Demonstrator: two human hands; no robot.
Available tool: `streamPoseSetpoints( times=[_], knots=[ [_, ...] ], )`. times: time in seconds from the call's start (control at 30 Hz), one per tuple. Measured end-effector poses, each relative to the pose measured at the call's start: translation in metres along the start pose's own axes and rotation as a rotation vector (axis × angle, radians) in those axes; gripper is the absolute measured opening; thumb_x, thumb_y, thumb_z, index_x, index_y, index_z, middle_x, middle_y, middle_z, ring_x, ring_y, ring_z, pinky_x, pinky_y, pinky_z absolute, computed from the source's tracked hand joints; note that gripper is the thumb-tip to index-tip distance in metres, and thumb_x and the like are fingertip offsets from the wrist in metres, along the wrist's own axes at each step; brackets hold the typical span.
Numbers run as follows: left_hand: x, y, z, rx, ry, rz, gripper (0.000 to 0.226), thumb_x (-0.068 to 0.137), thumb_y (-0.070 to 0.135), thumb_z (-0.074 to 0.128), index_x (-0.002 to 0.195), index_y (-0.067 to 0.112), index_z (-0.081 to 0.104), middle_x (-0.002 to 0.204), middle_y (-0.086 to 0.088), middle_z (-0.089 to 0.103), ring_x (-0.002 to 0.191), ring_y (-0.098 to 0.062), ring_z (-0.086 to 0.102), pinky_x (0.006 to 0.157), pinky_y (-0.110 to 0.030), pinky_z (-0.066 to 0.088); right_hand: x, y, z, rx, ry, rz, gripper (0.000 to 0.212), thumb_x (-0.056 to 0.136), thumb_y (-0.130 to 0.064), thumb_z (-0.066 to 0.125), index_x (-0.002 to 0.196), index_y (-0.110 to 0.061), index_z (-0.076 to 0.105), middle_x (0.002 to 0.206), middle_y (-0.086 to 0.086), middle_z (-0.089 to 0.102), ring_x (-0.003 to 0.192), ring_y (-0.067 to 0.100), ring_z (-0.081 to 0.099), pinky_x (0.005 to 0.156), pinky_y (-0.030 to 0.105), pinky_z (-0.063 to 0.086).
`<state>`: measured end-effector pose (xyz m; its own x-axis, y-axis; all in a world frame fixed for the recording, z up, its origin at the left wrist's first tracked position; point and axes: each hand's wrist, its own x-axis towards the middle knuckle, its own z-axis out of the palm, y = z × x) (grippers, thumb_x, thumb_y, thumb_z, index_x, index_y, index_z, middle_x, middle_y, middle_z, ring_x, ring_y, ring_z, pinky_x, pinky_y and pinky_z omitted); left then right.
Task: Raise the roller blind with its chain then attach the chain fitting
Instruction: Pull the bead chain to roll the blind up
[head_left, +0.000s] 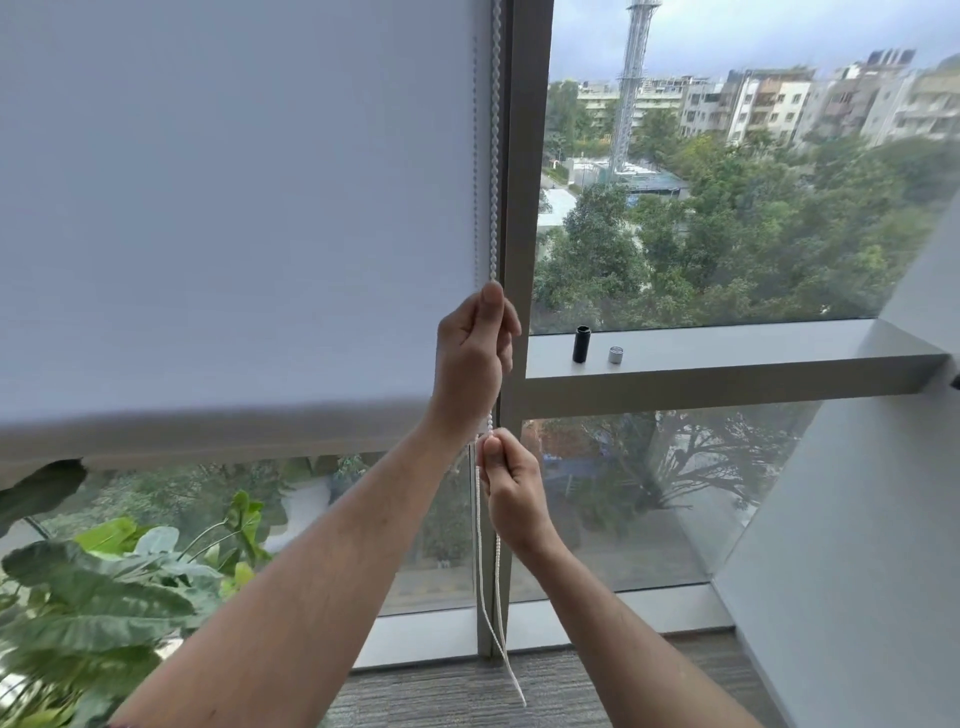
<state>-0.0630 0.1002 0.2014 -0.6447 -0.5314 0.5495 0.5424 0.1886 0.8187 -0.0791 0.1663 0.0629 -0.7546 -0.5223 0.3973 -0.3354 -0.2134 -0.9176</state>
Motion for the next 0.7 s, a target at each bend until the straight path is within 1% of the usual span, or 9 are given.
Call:
streamPoseSetpoints(
  times=[0.1, 0.17, 0.27, 0.33, 0.37, 0.47, 0.57, 0.63, 0.7],
  knots=[
    [-0.012, -0.014, 0.005, 0.046, -0.002, 0.017, 0.046, 0.104, 0.032, 0.039, 0.061, 0.016, 0.046, 0.046, 0.013, 0.036, 0.041, -0.007, 0.03, 0.041, -0.02, 0.026, -0.009, 0.006, -0.005, 0.081, -0.029, 0.085, 0.034, 0.1, -0.037, 0.044, 0.067, -0.027, 0.048, 0.057, -0.009, 0.039, 0.051, 0.011, 0.031, 0.049, 0.032, 0.025],
    [-0.017, -0.02, 0.003, 0.081, 0.029, 0.009, 0.046, 0.103, 0.032, 0.04, 0.061, 0.015, 0.044, 0.046, 0.011, 0.037, 0.042, -0.008, 0.03, 0.041, -0.021, 0.025, -0.01, 0.008, -0.012, 0.141, -0.088, 0.135, 0.034, 0.099, -0.038, 0.044, 0.073, -0.021, 0.057, 0.058, 0.002, 0.043, 0.05, 0.016, 0.036, 0.047, 0.032, 0.03],
    [-0.025, -0.032, -0.006, 0.115, 0.061, 0.011, 0.044, 0.102, 0.034, 0.041, 0.06, 0.022, 0.047, 0.045, 0.01, 0.039, 0.041, -0.006, 0.031, 0.04, -0.022, 0.027, 0.003, -0.004, -0.025, 0.135, -0.084, 0.136, 0.039, 0.1, -0.043, 0.038, 0.091, -0.018, 0.065, 0.075, 0.011, 0.063, 0.064, 0.021, 0.061, 0.061, 0.035, 0.051],
    [-0.034, -0.041, -0.01, 0.106, 0.067, 0.004, 0.042, 0.102, 0.034, 0.043, 0.061, 0.028, 0.051, 0.047, 0.011, 0.043, 0.043, -0.002, 0.035, 0.043, -0.016, 0.032, 0.02, -0.022, -0.03, 0.15, -0.047, 0.126, 0.046, 0.099, -0.049, 0.037, 0.1, -0.013, 0.065, 0.086, 0.007, 0.068, 0.074, 0.014, 0.067, 0.067, 0.03, 0.054],
    [-0.039, -0.045, -0.01, 0.095, 0.062, -0.006, 0.041, 0.101, 0.033, 0.043, 0.062, 0.029, 0.053, 0.048, 0.012, 0.046, 0.044, 0.0, 0.038, 0.045, -0.014, 0.034, 0.031, -0.033, -0.031, 0.154, -0.033, 0.112, 0.045, 0.102, -0.046, 0.037, 0.101, -0.011, 0.064, 0.088, 0.006, 0.068, 0.077, 0.014, 0.067, 0.068, 0.029, 0.054],
    [-0.057, -0.06, -0.007, 0.087, 0.046, -0.042, 0.036, 0.097, 0.037, 0.044, 0.066, 0.032, 0.06, 0.052, 0.014, 0.052, 0.047, -0.001, 0.041, 0.047, -0.019, 0.035, 0.063, -0.075, -0.029, 0.214, -0.046, 0.067, 0.037, 0.107, -0.032, 0.033, 0.101, -0.011, 0.063, 0.09, 0.013, 0.065, 0.079, 0.023, 0.065, 0.068, 0.033, 0.053],
    [-0.072, -0.072, -0.006, 0.142, 0.041, -0.075, 0.043, 0.097, 0.046, 0.044, 0.06, 0.023, 0.048, 0.048, 0.009, 0.042, 0.045, -0.01, 0.033, 0.045, -0.026, 0.028, 0.087, -0.124, -0.02, 0.307, -0.148, -0.04, 0.04, 0.107, -0.034, 0.029, 0.107, -0.008, 0.06, 0.084, 0.011, 0.064, 0.067, 0.023, 0.062, 0.059, 0.034, 0.049],
    [-0.076, -0.074, -0.007, 0.162, 0.032, -0.089, 0.046, 0.098, 0.045, 0.043, 0.061, 0.019, 0.045, 0.049, 0.01, 0.041, 0.044, -0.01, 0.032, 0.044, -0.022, 0.028, 0.1, -0.152, -0.013, 0.376, -0.182, -0.094, 0.042, 0.107, -0.035, 0.027, 0.109, -0.008, 0.06, 0.075, 0.007, 0.061, 0.055, 0.018, 0.055, 0.048, 0.03, 0.041],
    [-0.075, -0.074, -0.009, 0.173, 0.029, -0.106, 0.044, 0.1, 0.039, 0.042, 0.061, 0.018, 0.045, 0.048, 0.01, 0.041, 0.044, -0.009, 0.032, 0.043, -0.021, 0.027, 0.111, -0.173, -0.008, 0.442, -0.163, -0.124, 0.042, 0.109, -0.034, 0.026, 0.108, -0.01, 0.061, 0.062, 0.0, 0.051, 0.044, 0.01, 0.039, 0.042, 0.023, 0.026]
  ],
)
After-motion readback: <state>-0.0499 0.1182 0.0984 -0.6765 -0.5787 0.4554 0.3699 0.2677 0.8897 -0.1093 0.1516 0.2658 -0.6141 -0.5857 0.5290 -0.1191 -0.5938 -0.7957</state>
